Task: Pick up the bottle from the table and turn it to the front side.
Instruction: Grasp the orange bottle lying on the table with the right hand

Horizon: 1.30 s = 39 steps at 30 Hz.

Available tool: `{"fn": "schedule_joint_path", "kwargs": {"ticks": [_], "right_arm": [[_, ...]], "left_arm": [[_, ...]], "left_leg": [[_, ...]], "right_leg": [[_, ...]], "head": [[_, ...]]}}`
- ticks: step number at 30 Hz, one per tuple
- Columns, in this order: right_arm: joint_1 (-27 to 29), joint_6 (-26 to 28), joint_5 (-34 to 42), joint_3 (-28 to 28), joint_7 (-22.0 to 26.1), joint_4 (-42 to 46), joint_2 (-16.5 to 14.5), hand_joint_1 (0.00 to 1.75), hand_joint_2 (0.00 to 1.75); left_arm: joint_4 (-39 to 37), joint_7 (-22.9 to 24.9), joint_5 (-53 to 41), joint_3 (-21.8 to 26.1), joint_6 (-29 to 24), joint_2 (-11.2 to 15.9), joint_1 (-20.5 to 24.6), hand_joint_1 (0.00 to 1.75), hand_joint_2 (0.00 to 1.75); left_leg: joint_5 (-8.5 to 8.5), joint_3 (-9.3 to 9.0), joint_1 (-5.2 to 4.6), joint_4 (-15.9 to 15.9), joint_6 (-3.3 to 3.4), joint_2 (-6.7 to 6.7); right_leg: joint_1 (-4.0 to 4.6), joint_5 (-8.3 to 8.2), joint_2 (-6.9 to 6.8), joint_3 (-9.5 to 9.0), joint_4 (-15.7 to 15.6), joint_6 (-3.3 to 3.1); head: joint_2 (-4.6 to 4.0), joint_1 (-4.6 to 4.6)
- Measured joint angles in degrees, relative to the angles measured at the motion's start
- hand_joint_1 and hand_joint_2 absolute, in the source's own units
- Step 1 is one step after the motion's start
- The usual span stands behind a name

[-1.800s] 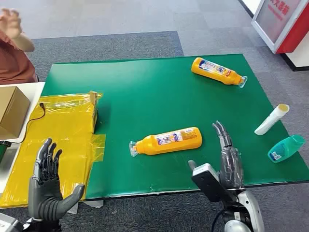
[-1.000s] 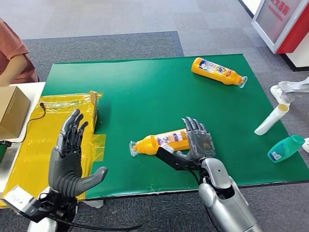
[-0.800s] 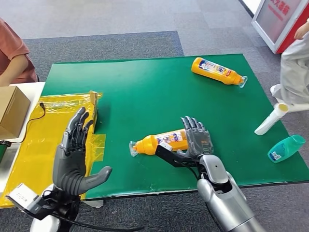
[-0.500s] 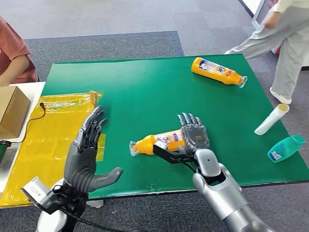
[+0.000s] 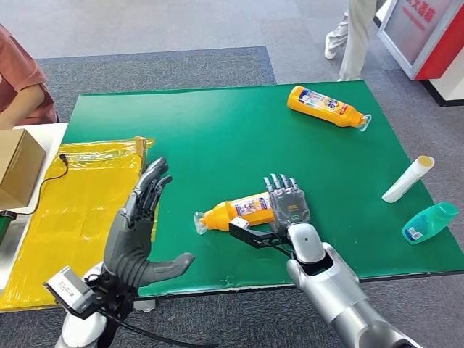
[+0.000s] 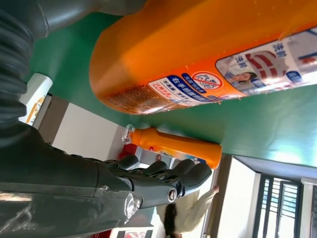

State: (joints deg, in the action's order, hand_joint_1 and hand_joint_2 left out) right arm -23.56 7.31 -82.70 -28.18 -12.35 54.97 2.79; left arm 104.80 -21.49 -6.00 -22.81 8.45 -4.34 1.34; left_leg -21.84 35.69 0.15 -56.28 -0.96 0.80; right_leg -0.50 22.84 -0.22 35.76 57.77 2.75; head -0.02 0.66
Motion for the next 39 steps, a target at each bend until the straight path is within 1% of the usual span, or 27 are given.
{"fn": "schedule_joint_path", "kwargs": {"ticks": [9, 12, 16, 19, 23, 27, 28, 34, 39], "right_arm": [[-2.12, -0.49, -1.69, -0.26, 1.49, -5.91, -0.01, 0.00, 1.75], [-3.91, -2.48, -1.09, -0.78, 5.60, -8.54, -0.01, 0.00, 1.75], [-8.56, -5.63, 0.96, -2.09, 12.12, -13.21, 0.35, 0.00, 1.75], [-11.69, -7.16, 1.36, -3.60, 14.13, -16.58, 1.00, 0.00, 1.75], [-14.25, -7.87, 0.50, -6.29, 14.87, -19.43, 1.99, 0.00, 1.75], [-15.94, -8.45, 0.14, -8.65, 15.05, -21.52, 2.75, 1.72, 1.75], [-16.16, -8.50, 0.08, -9.09, 15.06, -21.90, 2.87, 1.75, 1.75], [-17.12, -8.51, 0.22, -10.67, 15.29, -23.26, 3.37, 1.75, 1.75], [-17.59, -8.04, 1.77, -11.39, 16.31, -23.57, 3.58, 1.75, 1.75]], "left_arm": [[-0.02, -0.68, 0.13, 0.09, -0.77, 0.34, 0.21, 0.00, 1.75], [-0.13, -0.98, 0.60, 0.13, -0.60, 0.53, 0.67, 0.00, 1.75], [-0.91, -1.80, 1.92, 0.10, 0.03, 0.65, 1.94, 0.00, 1.75], [-1.62, -2.16, 2.50, 0.04, 0.04, 0.70, 2.49, 0.00, 1.75], [-2.34, -2.56, 3.23, 0.03, -0.31, 0.83, 2.52, 0.00, 1.75], [-3.00, -2.79, 3.62, 0.03, -0.39, 0.99, 2.46, 0.00, 1.75], [-3.15, -2.81, 3.66, 0.03, -0.39, 0.99, 2.45, 0.00, 1.75], [-3.75, -2.82, 3.83, 0.03, -0.39, 1.01, 2.44, 0.00, 1.75], [-3.92, -2.82, 3.93, 0.03, -0.37, 1.12, 2.43, 0.00, 1.75]], "left_leg": [[0.01, 0.00, 0.00, 0.00, 0.00, 0.00], [0.01, -0.01, 0.00, 0.00, 0.00, 0.01], [0.05, -0.03, 0.00, 0.00, 0.02, 0.03], [0.11, -0.01, -0.01, -0.01, 0.04, 0.02], [0.11, -0.01, -0.01, -0.02, 0.04, 0.02], [0.11, -0.01, -0.01, -0.03, 0.04, 0.02], [0.11, -0.01, -0.01, -0.03, 0.04, 0.02], [0.11, -0.01, -0.01, -0.03, 0.04, 0.02], [0.13, -0.02, -0.01, -0.03, 0.06, 0.02]], "right_leg": [[0.00, -0.01, 0.00, 0.00, 0.00, 0.01], [0.00, -0.01, 0.01, 0.00, 0.00, 0.00], [0.00, -0.07, 0.02, 0.00, 0.00, 0.02], [-0.01, -0.12, 0.01, 0.00, 0.00, 0.04], [-0.02, -0.14, 0.02, 0.00, 0.00, 0.06], [-0.01, -0.14, 0.01, 0.00, -0.01, 0.07], [-0.01, -0.14, 0.01, 0.00, -0.01, 0.07], [-0.02, -0.14, 0.01, -0.01, -0.01, 0.07], [-0.02, -0.15, 0.01, -0.02, -0.01, 0.07]], "head": [[0.00, -0.01], [0.00, 0.00], [0.00, -0.01], [0.00, 0.00], [0.00, 0.00], [0.00, 0.00], [0.00, 0.00], [0.00, 0.00], [0.00, 0.00]]}}
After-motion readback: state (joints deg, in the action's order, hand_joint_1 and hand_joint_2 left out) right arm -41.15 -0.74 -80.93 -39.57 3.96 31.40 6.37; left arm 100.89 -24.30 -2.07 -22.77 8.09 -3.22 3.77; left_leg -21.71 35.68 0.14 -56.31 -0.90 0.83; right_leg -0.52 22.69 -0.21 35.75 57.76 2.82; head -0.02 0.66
